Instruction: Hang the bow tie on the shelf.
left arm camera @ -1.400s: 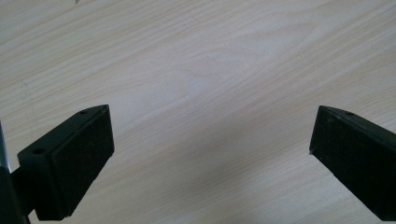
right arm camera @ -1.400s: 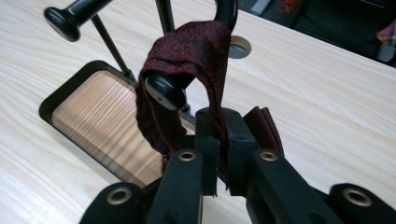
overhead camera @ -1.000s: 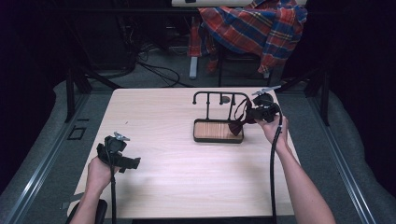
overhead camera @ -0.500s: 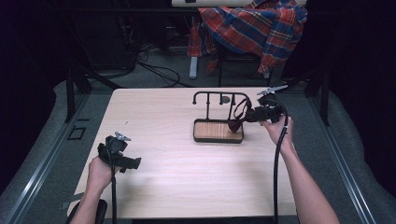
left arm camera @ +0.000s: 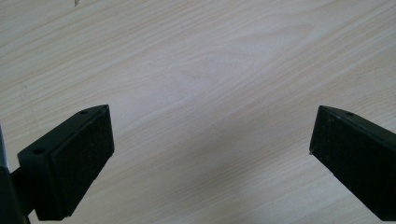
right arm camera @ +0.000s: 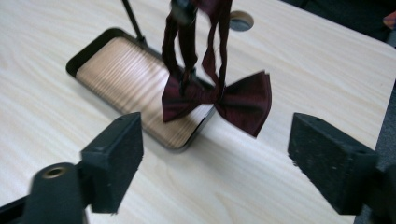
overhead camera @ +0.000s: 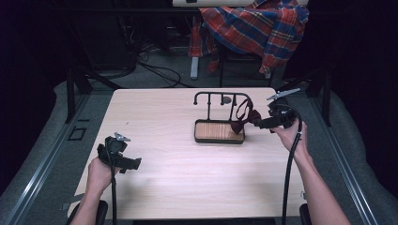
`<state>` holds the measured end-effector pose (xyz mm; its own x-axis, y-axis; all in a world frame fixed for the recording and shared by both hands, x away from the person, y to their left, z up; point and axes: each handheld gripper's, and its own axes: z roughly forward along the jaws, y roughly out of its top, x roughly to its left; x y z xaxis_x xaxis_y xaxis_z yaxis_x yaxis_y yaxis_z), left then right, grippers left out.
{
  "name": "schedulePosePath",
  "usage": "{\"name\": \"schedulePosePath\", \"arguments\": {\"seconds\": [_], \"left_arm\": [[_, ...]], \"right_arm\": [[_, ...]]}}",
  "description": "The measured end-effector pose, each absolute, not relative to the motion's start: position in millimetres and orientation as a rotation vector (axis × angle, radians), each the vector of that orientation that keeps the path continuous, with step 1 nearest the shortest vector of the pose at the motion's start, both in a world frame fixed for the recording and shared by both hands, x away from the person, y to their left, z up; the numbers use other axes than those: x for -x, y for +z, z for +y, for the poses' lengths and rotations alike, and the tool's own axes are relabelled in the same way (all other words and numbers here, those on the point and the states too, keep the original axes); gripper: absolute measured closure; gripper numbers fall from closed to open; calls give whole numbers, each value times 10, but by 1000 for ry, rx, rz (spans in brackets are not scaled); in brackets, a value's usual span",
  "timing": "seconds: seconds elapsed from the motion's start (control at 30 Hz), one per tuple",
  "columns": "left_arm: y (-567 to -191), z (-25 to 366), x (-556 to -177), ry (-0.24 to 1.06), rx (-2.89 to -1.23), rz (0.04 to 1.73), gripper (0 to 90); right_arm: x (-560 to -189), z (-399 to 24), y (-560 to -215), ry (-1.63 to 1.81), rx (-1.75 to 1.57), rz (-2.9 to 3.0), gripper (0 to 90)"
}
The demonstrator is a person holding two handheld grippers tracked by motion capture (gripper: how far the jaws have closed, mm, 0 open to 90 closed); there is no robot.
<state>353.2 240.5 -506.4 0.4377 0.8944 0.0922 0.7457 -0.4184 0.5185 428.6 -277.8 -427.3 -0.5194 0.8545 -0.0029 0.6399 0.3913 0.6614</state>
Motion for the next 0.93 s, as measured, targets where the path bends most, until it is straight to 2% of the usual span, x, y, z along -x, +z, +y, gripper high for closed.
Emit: {"name": "schedulePosePath", "arguments": {"seconds": [0.4, 0.7, 0.93], "left_arm": [[-5044, 2426, -3522, 544, -2294, 1384, 1], [-5034, 2416, -3511, 577, -2296, 1369, 1], [-5032, 2412, -3509, 584, -2296, 1359, 1]], "right_arm": [[-3905, -2850, -4347, 851, -1261, 2374, 119], [-3599, -2884, -4679, 761, -1250, 2452, 90], [-3598, -2857, -4764, 745, -1219, 2482, 92]]}}
